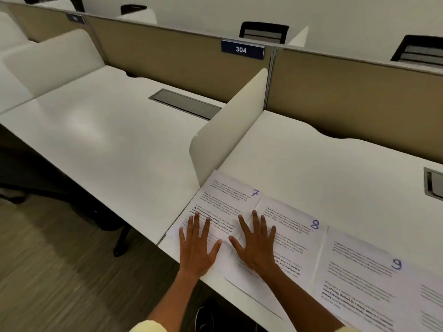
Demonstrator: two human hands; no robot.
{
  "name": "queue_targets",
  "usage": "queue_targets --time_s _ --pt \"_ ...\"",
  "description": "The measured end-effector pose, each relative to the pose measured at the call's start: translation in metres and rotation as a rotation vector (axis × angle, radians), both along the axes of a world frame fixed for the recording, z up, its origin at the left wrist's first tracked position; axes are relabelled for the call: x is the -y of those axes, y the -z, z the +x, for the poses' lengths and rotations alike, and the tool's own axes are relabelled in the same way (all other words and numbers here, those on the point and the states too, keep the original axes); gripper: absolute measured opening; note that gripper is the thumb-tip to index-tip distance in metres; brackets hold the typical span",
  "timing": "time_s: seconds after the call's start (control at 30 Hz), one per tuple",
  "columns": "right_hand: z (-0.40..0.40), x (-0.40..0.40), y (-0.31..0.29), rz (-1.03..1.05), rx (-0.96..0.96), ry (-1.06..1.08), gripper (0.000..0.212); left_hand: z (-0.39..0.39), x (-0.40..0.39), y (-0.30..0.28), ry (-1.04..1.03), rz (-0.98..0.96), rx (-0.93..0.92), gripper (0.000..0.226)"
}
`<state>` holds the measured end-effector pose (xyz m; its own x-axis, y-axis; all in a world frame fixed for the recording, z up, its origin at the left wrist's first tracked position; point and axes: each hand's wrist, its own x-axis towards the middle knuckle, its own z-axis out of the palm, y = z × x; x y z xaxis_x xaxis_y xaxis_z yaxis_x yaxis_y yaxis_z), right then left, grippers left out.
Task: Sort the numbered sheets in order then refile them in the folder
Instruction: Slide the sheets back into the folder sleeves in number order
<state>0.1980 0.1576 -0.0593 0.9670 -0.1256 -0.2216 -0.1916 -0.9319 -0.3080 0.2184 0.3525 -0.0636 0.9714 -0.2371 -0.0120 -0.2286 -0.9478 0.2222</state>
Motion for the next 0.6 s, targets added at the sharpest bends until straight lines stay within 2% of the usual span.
queue_targets --time_s 0.13,0.23,0.43,0.6 --pt "0.022 -0.005 -0.008 -0.017 0.037 0.059 0.102 0.033 -0.013 0.004 0.101 0.002 0.012 0.081" --pt "0.043 -0.007 -0.015 -0.024 0.015 0.124 0.106 0.046 -0.017 0.003 0.166 0.001 0.005 0.080" --pt "0.080 0.002 -0.021 -0.024 -0.030 0.201 0.078 0.049 -0.020 0.006 0.191 0.003 -0.014 0.081" --pt "0.101 0.018 -0.019 -0.033 -0.045 0.257 0.077 0.050 -0.020 0.007 0.195 -0.030 -0.004 0.081"
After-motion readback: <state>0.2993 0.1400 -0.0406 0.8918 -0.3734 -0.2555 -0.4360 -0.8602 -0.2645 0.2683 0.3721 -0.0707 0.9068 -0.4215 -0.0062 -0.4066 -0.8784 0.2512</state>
